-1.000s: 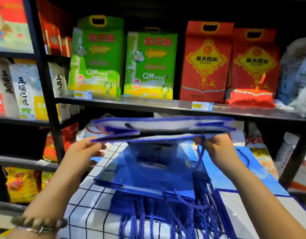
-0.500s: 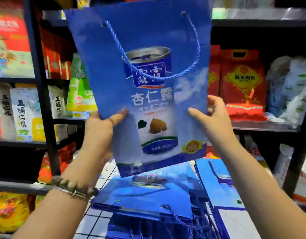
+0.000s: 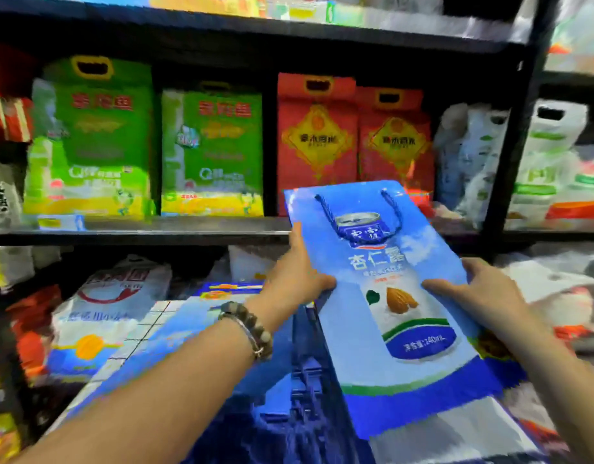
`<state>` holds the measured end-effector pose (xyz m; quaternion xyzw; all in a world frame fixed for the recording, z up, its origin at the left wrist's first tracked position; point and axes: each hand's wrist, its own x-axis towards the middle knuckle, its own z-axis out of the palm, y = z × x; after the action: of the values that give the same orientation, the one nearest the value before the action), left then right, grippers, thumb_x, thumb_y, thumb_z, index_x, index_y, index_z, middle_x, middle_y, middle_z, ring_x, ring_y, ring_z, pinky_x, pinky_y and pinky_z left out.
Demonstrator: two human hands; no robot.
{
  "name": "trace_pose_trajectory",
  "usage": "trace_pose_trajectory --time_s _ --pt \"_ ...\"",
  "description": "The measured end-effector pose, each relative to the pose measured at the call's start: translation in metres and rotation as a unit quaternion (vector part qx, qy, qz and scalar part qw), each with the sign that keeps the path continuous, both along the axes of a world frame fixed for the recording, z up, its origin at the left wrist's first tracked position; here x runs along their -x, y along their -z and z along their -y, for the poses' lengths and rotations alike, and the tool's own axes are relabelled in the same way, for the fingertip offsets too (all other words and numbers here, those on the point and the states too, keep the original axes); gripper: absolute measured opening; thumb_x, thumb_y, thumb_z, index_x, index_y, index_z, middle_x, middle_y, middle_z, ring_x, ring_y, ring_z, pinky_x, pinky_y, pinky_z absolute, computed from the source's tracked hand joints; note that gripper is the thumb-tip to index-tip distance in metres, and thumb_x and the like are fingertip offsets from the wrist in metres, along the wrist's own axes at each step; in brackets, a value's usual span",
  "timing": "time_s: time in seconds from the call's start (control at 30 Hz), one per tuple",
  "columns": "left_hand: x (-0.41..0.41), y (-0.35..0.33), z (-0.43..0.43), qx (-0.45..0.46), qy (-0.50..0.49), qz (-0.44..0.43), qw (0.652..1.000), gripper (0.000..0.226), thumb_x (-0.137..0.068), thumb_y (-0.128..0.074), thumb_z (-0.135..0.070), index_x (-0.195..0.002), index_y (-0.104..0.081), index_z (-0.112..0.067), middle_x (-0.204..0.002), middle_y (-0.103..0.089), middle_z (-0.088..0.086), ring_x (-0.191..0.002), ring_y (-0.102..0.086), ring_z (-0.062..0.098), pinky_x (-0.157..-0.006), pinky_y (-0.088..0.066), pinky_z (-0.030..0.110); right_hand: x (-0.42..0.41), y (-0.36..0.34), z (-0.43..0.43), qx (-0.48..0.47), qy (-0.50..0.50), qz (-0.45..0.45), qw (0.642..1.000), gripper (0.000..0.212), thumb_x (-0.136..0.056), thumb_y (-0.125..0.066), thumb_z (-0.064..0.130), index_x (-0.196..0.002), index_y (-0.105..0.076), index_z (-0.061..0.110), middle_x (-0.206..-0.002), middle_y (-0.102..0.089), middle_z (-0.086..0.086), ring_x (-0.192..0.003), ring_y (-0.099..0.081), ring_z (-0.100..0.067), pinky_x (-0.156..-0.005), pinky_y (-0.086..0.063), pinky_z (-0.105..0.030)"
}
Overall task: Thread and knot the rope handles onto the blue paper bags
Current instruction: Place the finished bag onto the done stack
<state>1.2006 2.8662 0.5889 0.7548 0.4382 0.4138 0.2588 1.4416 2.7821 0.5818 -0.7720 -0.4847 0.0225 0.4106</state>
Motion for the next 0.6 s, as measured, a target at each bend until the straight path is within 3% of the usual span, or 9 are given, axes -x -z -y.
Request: trace_pose_trajectory --time_s 0.1,0.23,0.33,0.43,0.5,0.6 --pt "-0.034 0.031 -0.013 0.03 0.02 -0.227 0.973 0.103 -0.075 -0.071 -0.03 -0.147 0.001 -0.017 -0.135 -0.049 0.01 -0.119 -0.051 0.027 -0.092 -0.044 0.034 -0.026 0.039 0.003 0.105 0.041 0.044 0.993 0.055 -0.063 -0.071 0.058 -0.097 -0.058 0.016 -0.105 -0.067 -0.013 -0.096 -0.06 -0.031 -0.068 -0.042 -0.033" --pt "-0.066 0.067 -0.02 0.036 0.009 -0.4 0.916 0.095 -0.085 -0.061 -0.035 -0.147 0.009 -0.017 -0.125 -0.055 0.016 -0.113 -0.054 0.033 -0.085 -0.043 0.036 -0.039 0.087 -0.003 0.19 0.05 0.056 0.979 0.064 -0.066 -0.067 0.062 -0.103 -0.056 0.011 -0.11 -0.065 -0.014 -0.101 -0.06 -0.03 -0.076 -0.047 -0.035" --pt "-0.075 0.084 -0.025 0.043 0.006 -0.47 0.881 0.09 -0.087 -0.056 -0.038 -0.147 0.007 -0.014 -0.122 -0.057 0.016 -0.111 -0.054 0.035 -0.085 -0.044 0.039 -0.041 0.107 -0.006 0.219 0.057 0.054 0.972 0.064 -0.068 -0.064 0.064 -0.103 -0.055 0.011 -0.111 -0.064 -0.012 -0.102 -0.06 -0.028 -0.076 -0.046 -0.034" --pt "-0.077 0.091 -0.024 -0.006 0.015 -0.525 0.851 0.067 -0.088 -0.054 -0.04 -0.139 -0.025 -0.009 -0.121 -0.057 0.014 -0.11 -0.055 0.034 -0.084 -0.046 0.04 -0.037 0.114 -0.005 0.237 0.074 0.091 0.964 0.065 -0.07 -0.059 0.067 -0.107 -0.054 0.014 -0.114 -0.061 -0.009 -0.103 -0.057 -0.027 -0.079 -0.046 -0.033" --pt "-0.08 0.088 -0.02 -0.064 0.014 -0.55 0.833 0.045 -0.089 -0.054 -0.037 -0.125 -0.046 -0.011 -0.123 -0.056 0.012 -0.111 -0.054 0.031 -0.084 -0.045 0.036 -0.033 0.111 -0.004 0.239 0.083 0.171 0.952 0.067 -0.073 -0.053 0.068 -0.115 -0.051 0.016 -0.12 -0.052 -0.006 -0.11 -0.051 -0.026 -0.085 -0.043 -0.034" --pt "-0.091 0.093 -0.014 -0.082 0.062 -0.517 0.85 0.032 -0.092 -0.048 -0.025 -0.12 -0.05 -0.011 -0.125 -0.047 0.016 -0.112 -0.05 0.034 -0.089 -0.043 0.04 -0.023 0.105 -0.007 0.198 0.047 0.279 0.939 0.063 -0.08 -0.051 0.058 -0.129 -0.04 0.02 -0.131 -0.042 -0.005 -0.12 -0.04 -0.025 -0.093 -0.036 -0.037"
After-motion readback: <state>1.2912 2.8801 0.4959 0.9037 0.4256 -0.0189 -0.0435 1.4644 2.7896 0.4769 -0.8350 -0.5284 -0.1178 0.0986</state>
